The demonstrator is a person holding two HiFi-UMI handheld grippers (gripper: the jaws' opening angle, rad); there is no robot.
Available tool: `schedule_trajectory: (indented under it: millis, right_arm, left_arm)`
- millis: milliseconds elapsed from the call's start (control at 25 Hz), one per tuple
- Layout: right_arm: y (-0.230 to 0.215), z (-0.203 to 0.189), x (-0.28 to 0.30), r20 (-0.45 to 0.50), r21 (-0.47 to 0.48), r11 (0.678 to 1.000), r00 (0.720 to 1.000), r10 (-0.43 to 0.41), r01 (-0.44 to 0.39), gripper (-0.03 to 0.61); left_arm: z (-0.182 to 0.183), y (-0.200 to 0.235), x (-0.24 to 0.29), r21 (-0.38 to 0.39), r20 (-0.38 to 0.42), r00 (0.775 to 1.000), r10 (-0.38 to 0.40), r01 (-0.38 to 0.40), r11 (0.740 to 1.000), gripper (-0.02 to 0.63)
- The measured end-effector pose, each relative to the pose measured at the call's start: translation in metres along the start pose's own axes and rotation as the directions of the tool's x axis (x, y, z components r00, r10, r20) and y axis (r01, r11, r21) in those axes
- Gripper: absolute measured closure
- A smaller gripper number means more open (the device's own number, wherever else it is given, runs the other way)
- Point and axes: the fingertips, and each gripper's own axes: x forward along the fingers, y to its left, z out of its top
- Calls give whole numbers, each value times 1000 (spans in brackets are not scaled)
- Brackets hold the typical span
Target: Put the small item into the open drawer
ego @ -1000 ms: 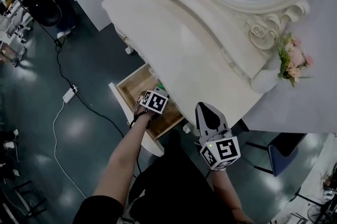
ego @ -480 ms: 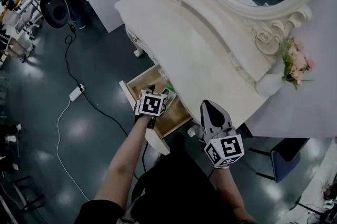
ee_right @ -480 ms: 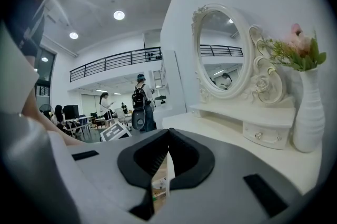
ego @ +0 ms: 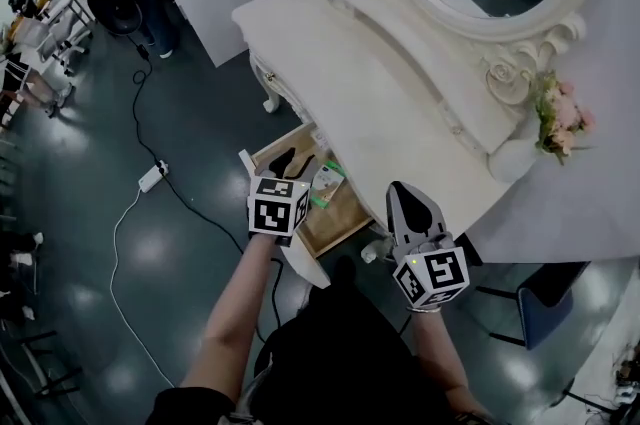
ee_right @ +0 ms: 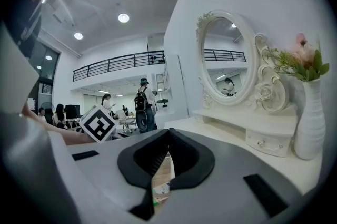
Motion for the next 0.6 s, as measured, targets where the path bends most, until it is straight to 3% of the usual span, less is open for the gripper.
schedule_trajectory:
  millis: [360, 600]
  right_arm:
    - [14, 9, -5, 19, -21, 1000, 1000, 8, -7, 581]
    - [25, 14, -9, 32, -28, 999, 999, 23, -22, 581]
  left_arm:
    - [30, 12, -62, -23, 163, 986, 31, -27, 999, 483]
    - [35, 19, -96, -26, 228, 970, 86, -82, 996, 536]
